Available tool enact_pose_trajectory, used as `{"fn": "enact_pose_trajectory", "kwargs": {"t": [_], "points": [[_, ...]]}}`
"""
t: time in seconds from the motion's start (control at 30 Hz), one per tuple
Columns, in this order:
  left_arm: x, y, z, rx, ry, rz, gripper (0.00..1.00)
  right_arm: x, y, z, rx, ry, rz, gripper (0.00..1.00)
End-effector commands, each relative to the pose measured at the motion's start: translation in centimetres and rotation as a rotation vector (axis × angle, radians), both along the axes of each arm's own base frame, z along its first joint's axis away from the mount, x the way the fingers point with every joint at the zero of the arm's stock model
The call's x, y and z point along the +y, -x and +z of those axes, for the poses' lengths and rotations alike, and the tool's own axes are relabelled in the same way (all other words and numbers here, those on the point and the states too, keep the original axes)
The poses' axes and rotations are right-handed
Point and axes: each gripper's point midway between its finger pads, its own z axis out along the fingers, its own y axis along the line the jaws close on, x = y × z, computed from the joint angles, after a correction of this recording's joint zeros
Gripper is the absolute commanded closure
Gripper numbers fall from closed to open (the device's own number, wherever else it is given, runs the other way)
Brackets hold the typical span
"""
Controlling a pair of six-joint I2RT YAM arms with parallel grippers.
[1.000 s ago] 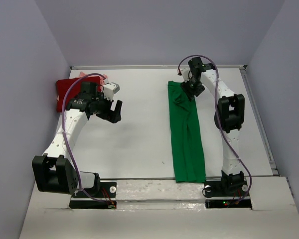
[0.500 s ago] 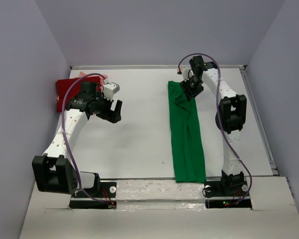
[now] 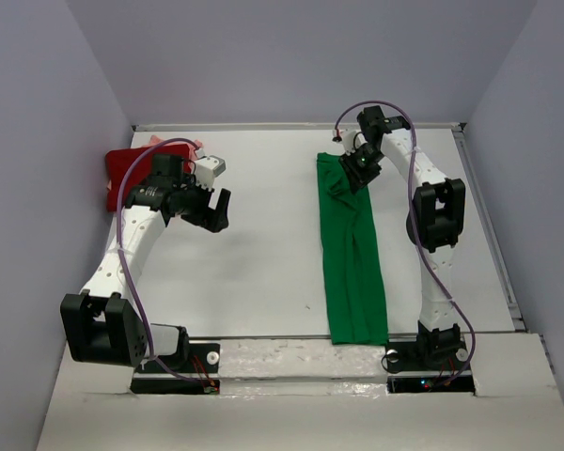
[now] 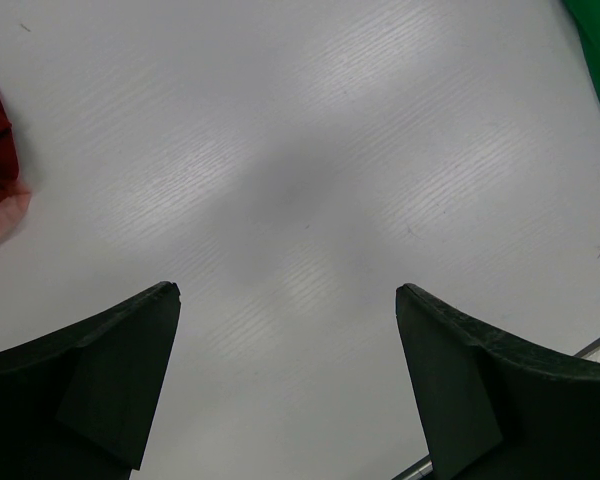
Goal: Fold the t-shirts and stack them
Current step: Rotate the tshirt 90 degrees
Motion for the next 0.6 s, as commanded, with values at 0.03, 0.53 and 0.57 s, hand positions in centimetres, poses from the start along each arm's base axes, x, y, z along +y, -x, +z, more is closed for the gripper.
{"fn": "enact_pose_trajectory", "kwargs": {"t": [0.03,0.53,0.57], "points": [[0.1,0.1,1.3,-0.046,0.010,-0.004,0.01,1.1,0.0,1.4,-0.007,-0.052,0.014,0.68],[0.1,0.2,1.5,-0.055,0.011,-0.005,0.01,1.4,0.8,0.1,0.048,-0.066,0.029,0.64],[0.1,0.2,1.5,-0.057,0.011,-0.005,0.01,1.4,0.9,0.0,0.052,-0.067,0.029,0.64]]}}
